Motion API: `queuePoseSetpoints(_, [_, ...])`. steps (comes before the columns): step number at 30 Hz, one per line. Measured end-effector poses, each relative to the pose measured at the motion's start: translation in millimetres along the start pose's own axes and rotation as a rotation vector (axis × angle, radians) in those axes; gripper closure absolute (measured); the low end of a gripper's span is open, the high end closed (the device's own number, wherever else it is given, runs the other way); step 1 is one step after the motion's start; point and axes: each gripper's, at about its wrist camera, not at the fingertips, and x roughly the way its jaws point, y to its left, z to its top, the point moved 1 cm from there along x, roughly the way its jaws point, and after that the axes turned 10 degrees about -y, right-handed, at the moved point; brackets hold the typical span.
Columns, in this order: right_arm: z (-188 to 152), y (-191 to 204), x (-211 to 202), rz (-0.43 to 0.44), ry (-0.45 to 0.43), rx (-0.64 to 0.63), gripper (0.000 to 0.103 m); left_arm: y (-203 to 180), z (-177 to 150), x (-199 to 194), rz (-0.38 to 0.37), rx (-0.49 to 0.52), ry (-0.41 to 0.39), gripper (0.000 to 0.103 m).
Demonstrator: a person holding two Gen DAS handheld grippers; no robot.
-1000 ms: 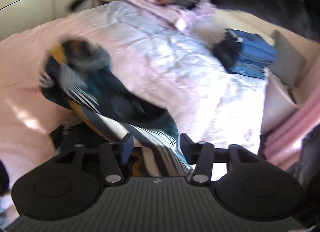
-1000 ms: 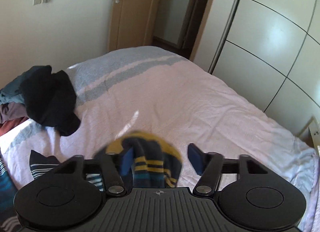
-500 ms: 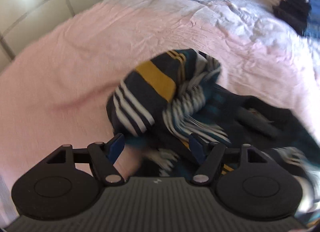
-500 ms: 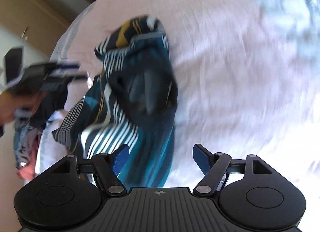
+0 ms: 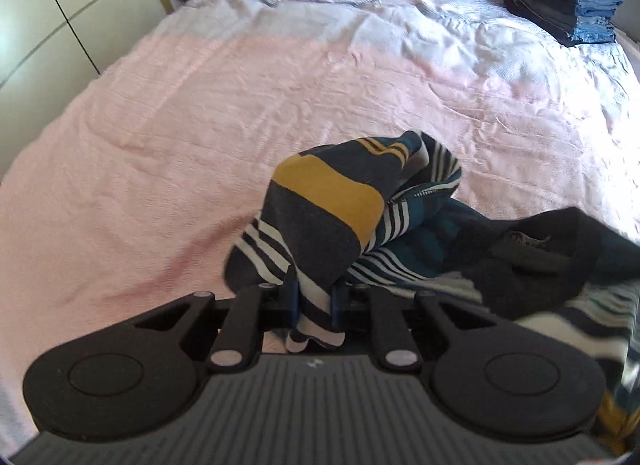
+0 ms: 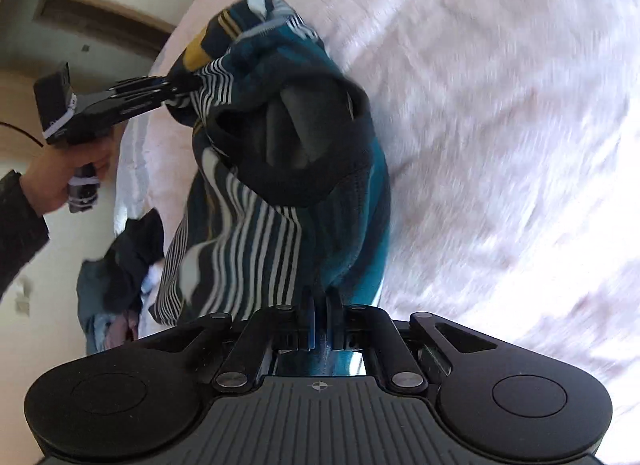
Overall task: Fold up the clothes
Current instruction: 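Lift the striped sweater off the pile with both grippers and shake it out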
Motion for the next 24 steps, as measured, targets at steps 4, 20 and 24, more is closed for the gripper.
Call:
queuePoseSetpoints(4, [27.0,-1.1,-41.3,-0.027,-0.033,-0.123,0.1,2.9,5.2,-54.3,-0.004,-0.071,-0.015,0.092])
queuePoseSetpoints(20, [-11.9,102.0,-232.5,-0.3,-0.425,-0.575,0.101,-54.2,-7.3,-276.7,0.058,-0.061,-0.281,0.096])
queuePoseSetpoints(24, [-50.2,169.3,-287.2,-0.348,-0.581,-0.685,0.101,-63.9,7.7,-364.0,0.055,0.0,-0.424,0.096])
